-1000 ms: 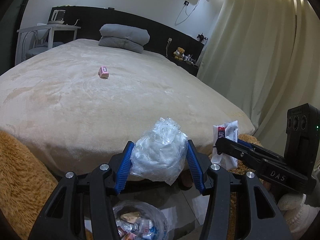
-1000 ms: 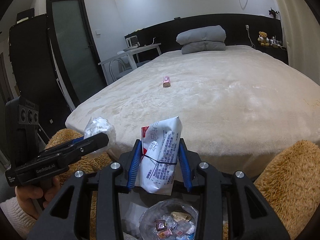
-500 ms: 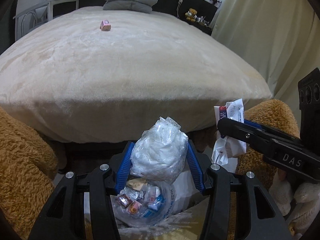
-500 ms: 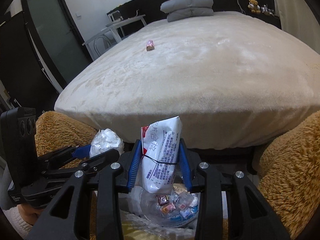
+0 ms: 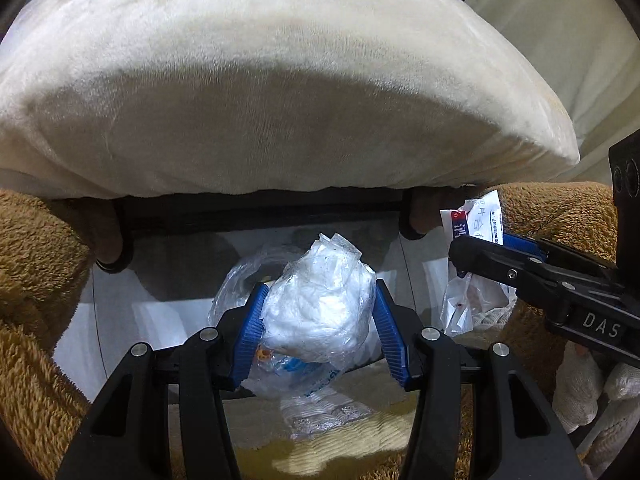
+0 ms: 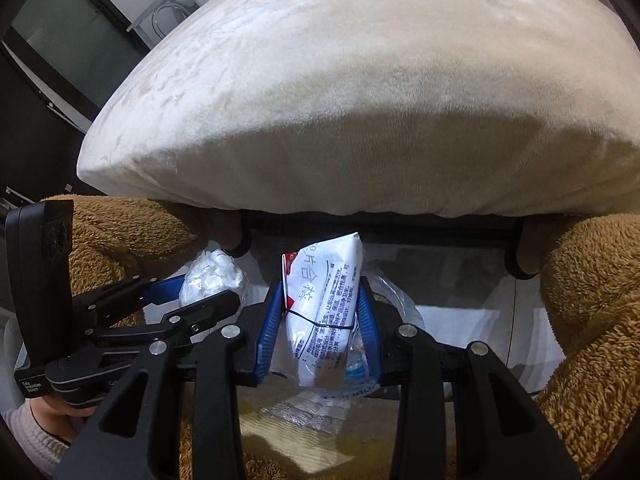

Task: Collect trash
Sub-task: 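Lower the white bag and printed package over the trash bag opening with both tools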

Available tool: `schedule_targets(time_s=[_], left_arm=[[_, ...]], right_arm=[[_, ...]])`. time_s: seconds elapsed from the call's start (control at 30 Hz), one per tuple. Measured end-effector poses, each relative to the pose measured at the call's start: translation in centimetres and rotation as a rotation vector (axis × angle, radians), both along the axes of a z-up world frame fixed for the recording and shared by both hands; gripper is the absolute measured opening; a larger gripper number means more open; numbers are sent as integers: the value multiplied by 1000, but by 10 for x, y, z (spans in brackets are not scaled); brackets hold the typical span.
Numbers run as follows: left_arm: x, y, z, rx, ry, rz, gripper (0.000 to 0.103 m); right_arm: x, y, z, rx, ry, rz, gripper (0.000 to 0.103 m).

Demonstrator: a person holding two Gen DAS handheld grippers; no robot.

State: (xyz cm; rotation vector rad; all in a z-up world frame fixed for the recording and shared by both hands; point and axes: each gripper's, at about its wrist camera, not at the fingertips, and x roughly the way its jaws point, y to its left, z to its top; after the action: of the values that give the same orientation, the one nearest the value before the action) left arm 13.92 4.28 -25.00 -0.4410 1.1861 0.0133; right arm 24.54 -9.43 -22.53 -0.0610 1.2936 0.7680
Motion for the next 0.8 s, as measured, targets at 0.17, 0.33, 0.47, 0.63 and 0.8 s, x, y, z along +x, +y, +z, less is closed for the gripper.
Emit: schedule_targets(time_s=[0.17, 0.33, 0.47, 0.63, 0.8], left_arm=[[7, 6, -23, -65, 87, -7, 51], [9, 11, -46, -117, 172, -2, 51], [11, 11, -55, -130, 212, 11, 51], [17, 10, -71, -171, 267, 22, 51], [20, 10, -83, -204, 307, 22, 51]], right_arm=[[12, 6, -20, -40, 77, -7, 37], [21, 10, -40, -80, 156, -21, 37], [26, 17, -53, -108, 210, -18, 37], [29, 24, -70, -132, 270, -5, 37], [29, 28, -84, -157, 325, -9, 37]])
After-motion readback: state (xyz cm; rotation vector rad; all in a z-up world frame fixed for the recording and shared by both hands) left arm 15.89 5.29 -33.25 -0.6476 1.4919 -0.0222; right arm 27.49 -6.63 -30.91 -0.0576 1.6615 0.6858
